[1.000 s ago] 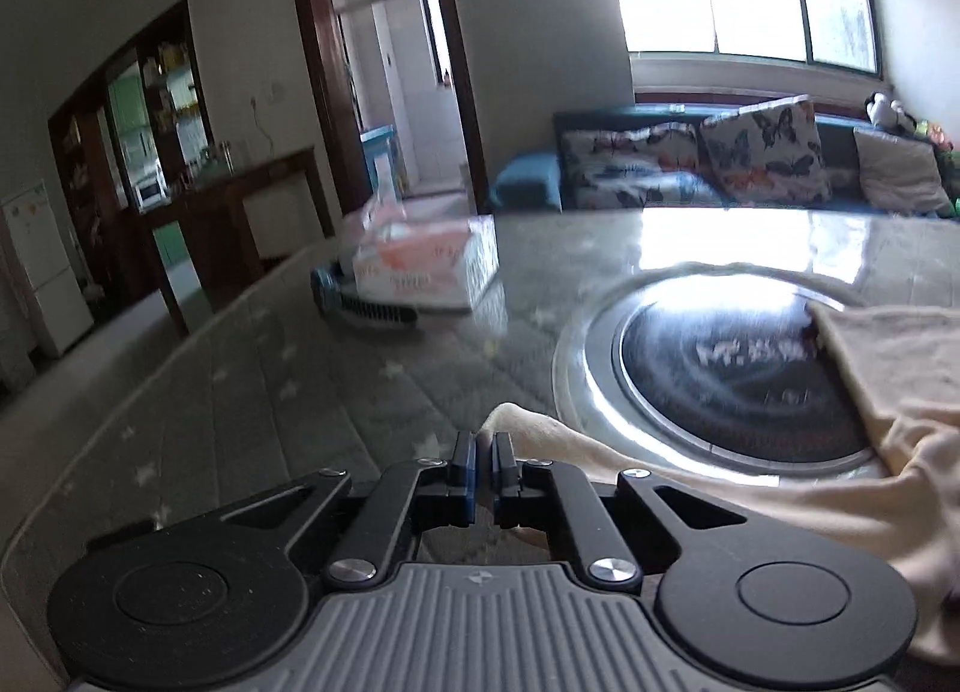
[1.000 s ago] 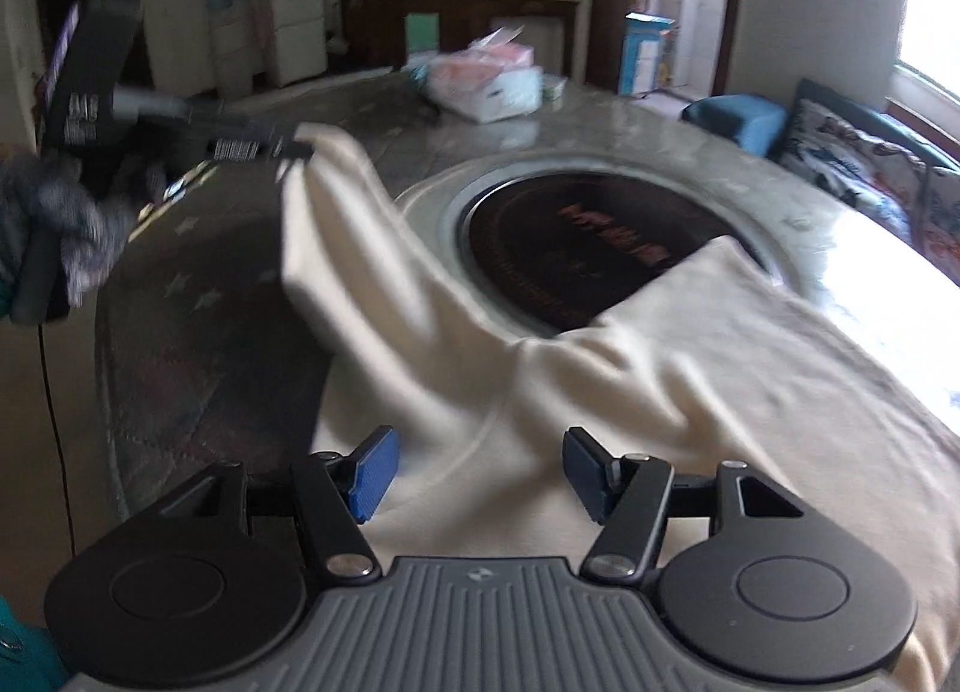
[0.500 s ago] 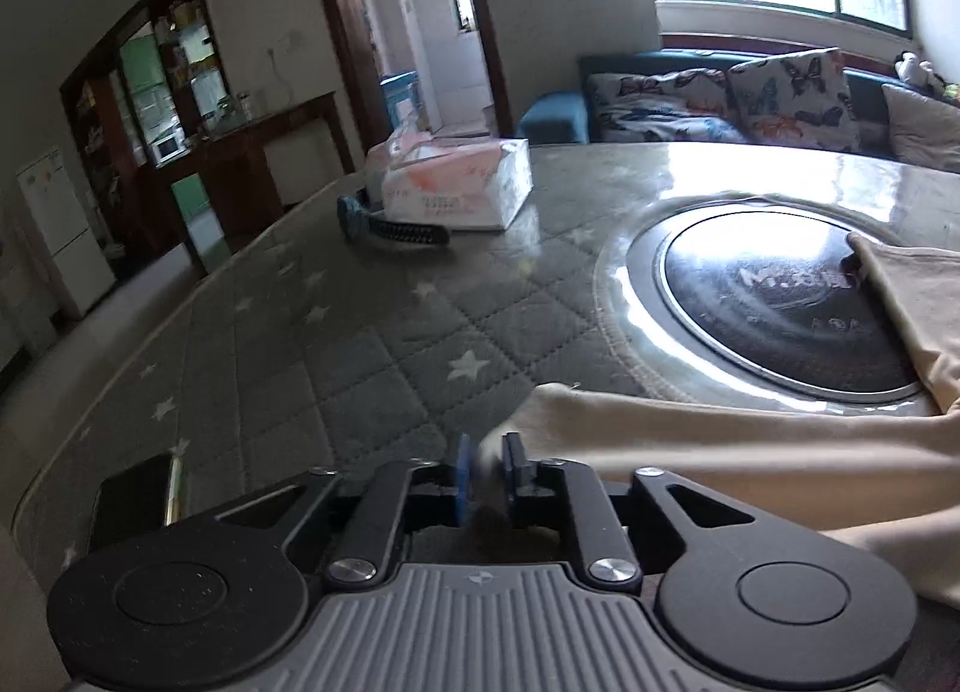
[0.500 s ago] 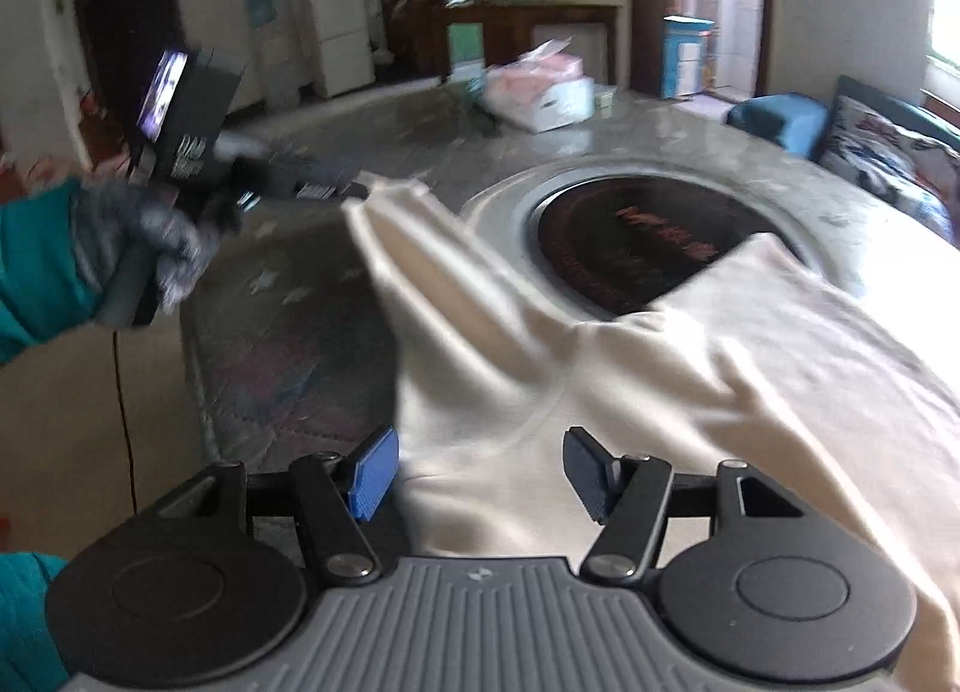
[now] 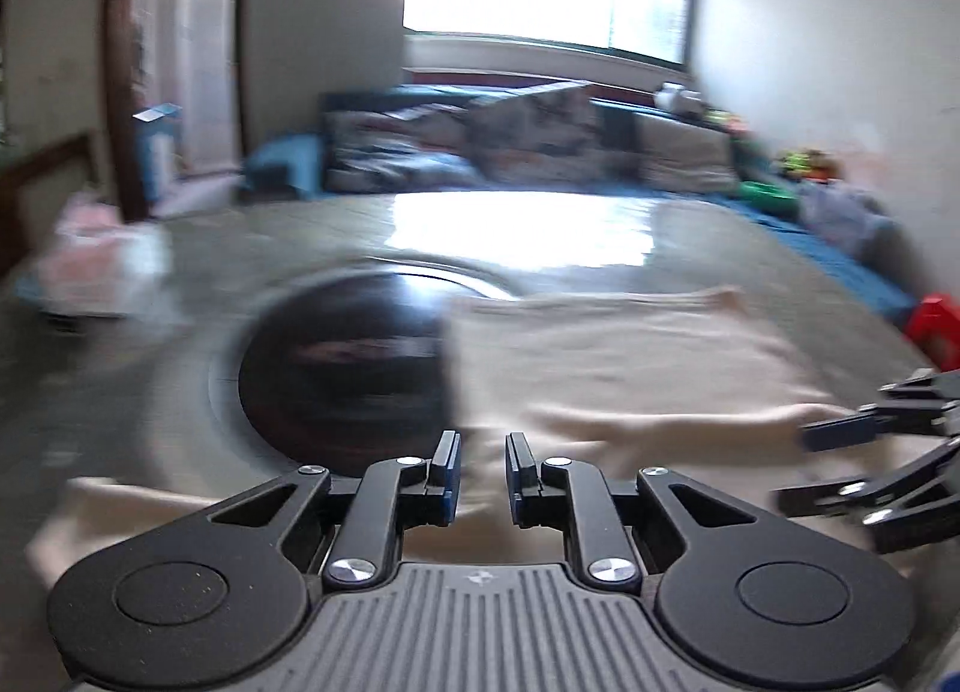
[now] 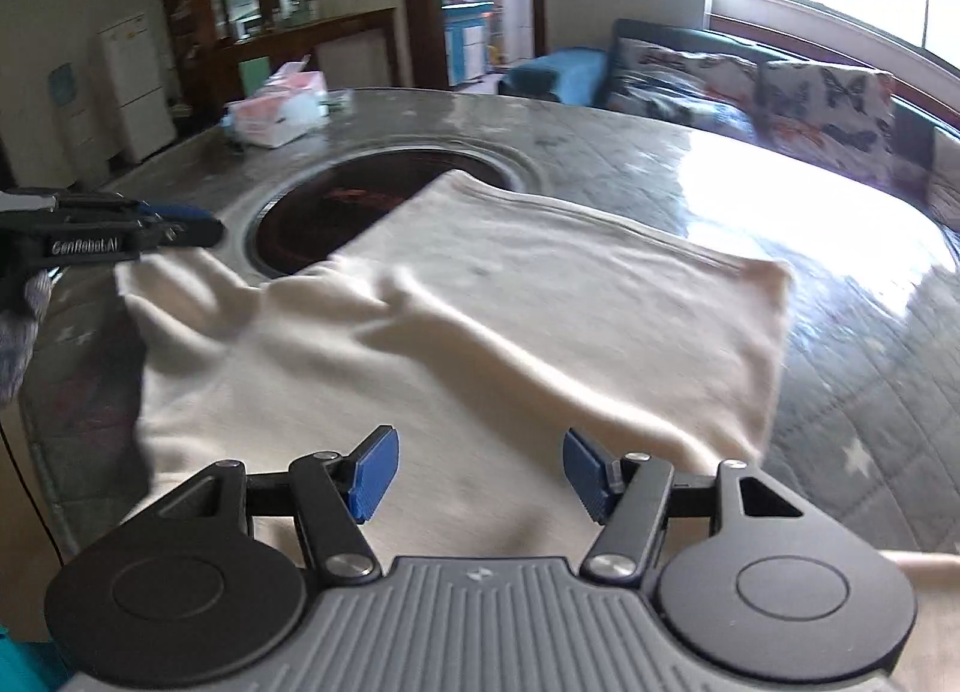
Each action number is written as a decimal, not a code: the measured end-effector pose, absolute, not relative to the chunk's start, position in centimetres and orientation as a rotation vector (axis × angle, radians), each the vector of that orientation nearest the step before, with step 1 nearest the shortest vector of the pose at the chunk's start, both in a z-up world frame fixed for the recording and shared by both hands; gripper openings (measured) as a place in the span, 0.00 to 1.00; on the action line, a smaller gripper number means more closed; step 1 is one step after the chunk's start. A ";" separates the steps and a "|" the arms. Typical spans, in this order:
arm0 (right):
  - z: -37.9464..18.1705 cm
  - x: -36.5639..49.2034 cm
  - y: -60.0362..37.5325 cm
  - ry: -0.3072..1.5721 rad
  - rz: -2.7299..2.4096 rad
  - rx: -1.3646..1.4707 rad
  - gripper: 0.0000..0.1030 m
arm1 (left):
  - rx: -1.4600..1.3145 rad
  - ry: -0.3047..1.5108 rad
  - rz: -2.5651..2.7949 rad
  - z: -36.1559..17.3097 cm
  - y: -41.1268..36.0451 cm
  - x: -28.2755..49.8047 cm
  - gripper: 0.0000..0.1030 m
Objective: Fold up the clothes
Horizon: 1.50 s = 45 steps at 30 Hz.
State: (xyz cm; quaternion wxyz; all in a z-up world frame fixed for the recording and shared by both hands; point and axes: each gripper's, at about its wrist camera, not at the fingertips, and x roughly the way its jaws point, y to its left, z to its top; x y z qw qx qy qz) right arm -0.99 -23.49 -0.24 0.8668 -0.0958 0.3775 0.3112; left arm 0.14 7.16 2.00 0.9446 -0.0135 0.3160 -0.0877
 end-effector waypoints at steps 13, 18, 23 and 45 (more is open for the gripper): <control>-1.1 -1.4 -26.9 0.801 0.598 -0.170 0.61 | -0.091 0.724 -0.099 -0.5 9.7 1.7 0.14; -0.2 -1.1 -27.0 0.786 0.601 -0.152 0.60 | -0.075 0.690 -0.148 0.7 7.8 1.6 0.14; 0.6 0.5 -25.5 0.760 0.615 -0.156 0.60 | -0.034 0.707 -0.275 0.2 3.9 1.4 0.14; -1.6 13.6 -18.2 0.838 0.535 -0.175 0.61 | -0.007 0.752 -0.656 -2.0 -1.6 -3.2 0.15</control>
